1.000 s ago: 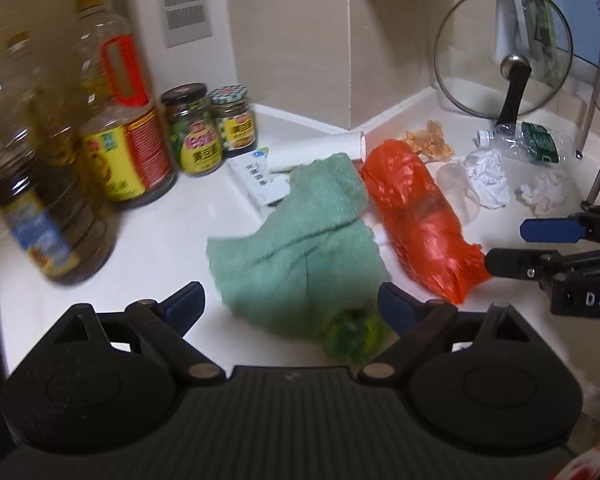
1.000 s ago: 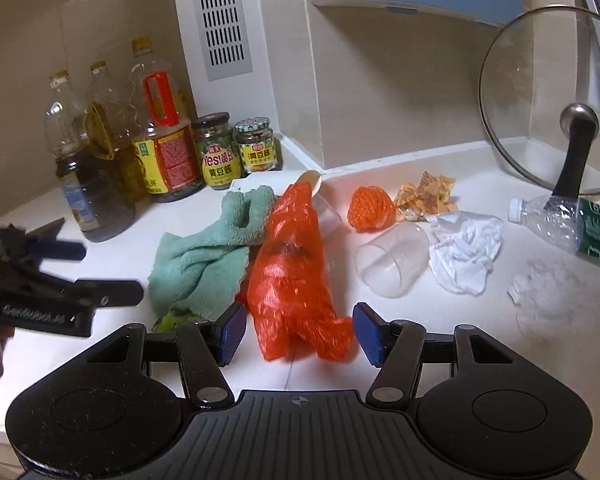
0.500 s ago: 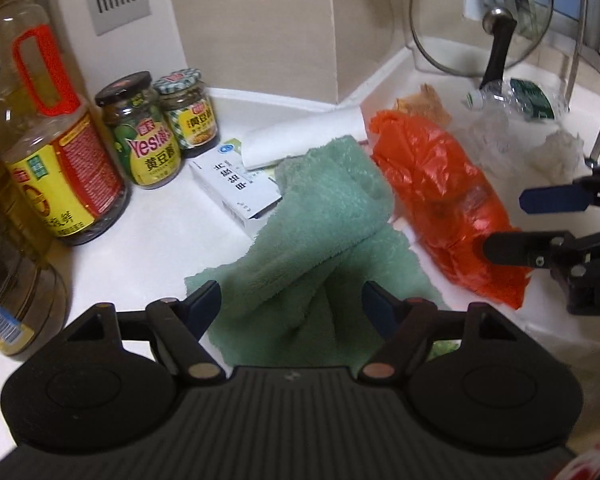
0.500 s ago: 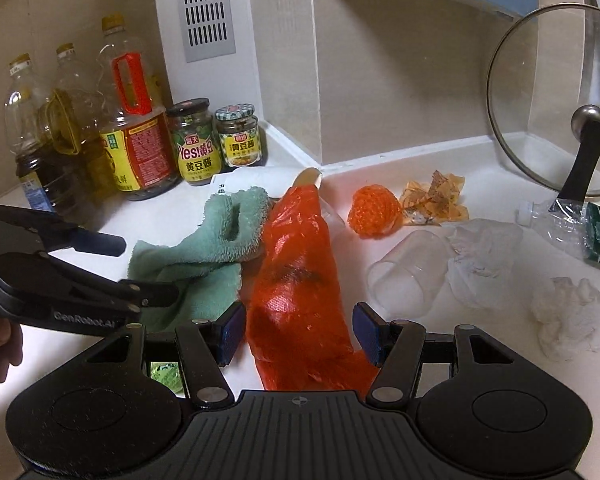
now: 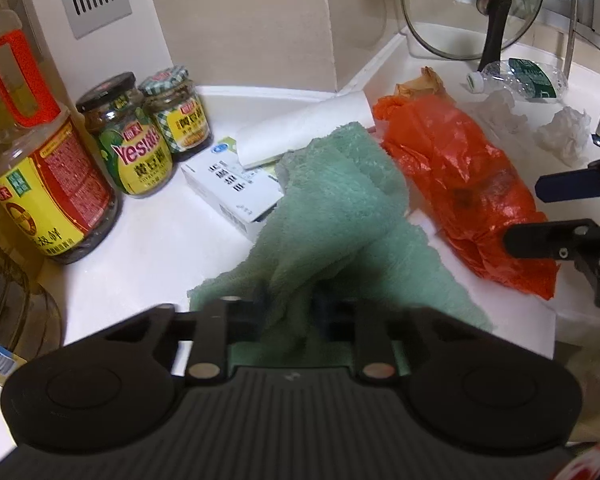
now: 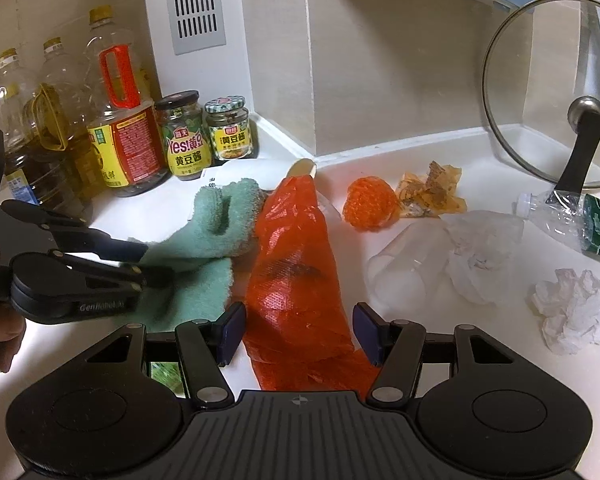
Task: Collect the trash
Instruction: 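Grasp the green towel with the left gripper while the right gripper grasps the orange plastic bag, then lift the towel and orange bag and carry both over the wastebasket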
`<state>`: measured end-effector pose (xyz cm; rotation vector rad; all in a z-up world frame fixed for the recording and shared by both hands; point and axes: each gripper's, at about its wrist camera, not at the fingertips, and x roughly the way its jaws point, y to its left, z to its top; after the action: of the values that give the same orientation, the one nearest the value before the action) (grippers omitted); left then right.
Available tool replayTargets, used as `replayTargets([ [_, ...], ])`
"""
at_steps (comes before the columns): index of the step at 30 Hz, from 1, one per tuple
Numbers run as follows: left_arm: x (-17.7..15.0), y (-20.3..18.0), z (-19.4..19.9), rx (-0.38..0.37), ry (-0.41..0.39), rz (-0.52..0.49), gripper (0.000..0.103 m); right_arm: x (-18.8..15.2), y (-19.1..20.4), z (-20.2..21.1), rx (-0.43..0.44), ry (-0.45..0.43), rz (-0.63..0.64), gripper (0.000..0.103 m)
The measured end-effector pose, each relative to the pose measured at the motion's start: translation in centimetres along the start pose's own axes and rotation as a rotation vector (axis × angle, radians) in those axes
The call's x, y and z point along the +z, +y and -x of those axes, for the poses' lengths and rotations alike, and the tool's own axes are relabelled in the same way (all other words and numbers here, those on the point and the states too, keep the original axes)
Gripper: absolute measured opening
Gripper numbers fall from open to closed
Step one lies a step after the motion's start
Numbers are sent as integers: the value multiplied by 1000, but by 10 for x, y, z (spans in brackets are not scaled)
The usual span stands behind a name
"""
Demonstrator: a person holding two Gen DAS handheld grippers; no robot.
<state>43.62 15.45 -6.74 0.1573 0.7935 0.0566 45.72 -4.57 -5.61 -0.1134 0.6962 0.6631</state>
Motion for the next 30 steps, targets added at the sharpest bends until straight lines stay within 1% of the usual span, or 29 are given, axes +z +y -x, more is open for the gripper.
replayTargets([
  [2,0,0,2,0,-8,5,12,0,-1,0,2,0,0,59],
  [7,2,6,14,-15,-35,51,10,1,1,-1,1,-2,17,59],
  [20,18,27,61,-36,-149,195,9,5,5,-15,1,11,59,59],
  [30,30,39,94,-34,-221,241,9,5,5,-25,1,20,71,59],
])
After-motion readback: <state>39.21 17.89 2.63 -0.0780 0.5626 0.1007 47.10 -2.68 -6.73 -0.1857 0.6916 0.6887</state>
